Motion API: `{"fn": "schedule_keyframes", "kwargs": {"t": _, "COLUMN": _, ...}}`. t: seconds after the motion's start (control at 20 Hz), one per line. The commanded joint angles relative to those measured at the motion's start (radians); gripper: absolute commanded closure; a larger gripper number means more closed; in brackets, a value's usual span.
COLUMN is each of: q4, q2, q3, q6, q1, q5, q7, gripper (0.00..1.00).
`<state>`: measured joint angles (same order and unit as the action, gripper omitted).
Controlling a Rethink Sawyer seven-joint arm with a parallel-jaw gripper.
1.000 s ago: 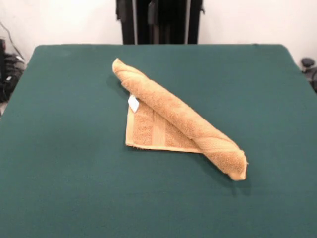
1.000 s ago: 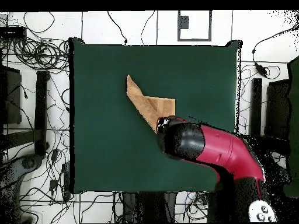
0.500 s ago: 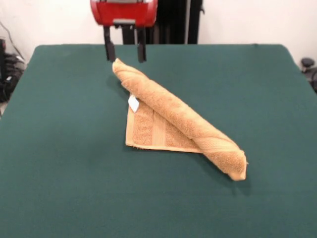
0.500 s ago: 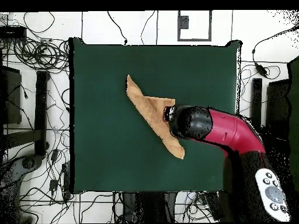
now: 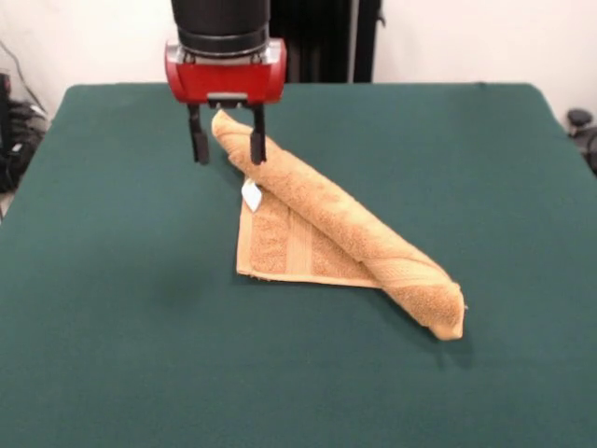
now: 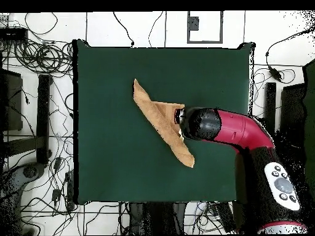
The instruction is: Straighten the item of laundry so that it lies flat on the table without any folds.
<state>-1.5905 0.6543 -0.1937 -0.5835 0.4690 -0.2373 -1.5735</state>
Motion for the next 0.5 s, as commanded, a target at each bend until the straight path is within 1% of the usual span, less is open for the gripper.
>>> {"fn": "schedule_keyframes", "kwargs": {"t": 0.05, "q4": 0.003, "q2": -0.044, "q3": -0.095, "q6": 0.169, "q1": -0.040, "q5": -0.075, "q7": -0.020, "gripper": 0.00}}
{"fn": "schedule_keyframes", "kwargs": {"t": 0.3, "q4": 0.013, "q2": -0.045, "q3": -0.047, "q6": 0.226, "q1": -0.075, "q5": -0.100, "q7": -0.082, "gripper": 0.00}}
{"fn": "schedule_keyframes", "kwargs": {"t": 0.5, "q4": 0.026, "q2": -0.056, "q3": 0.026, "q6": 0.281, "q1": -0.132, "q5": -0.111, "q7": -0.153, "gripper": 0.00}}
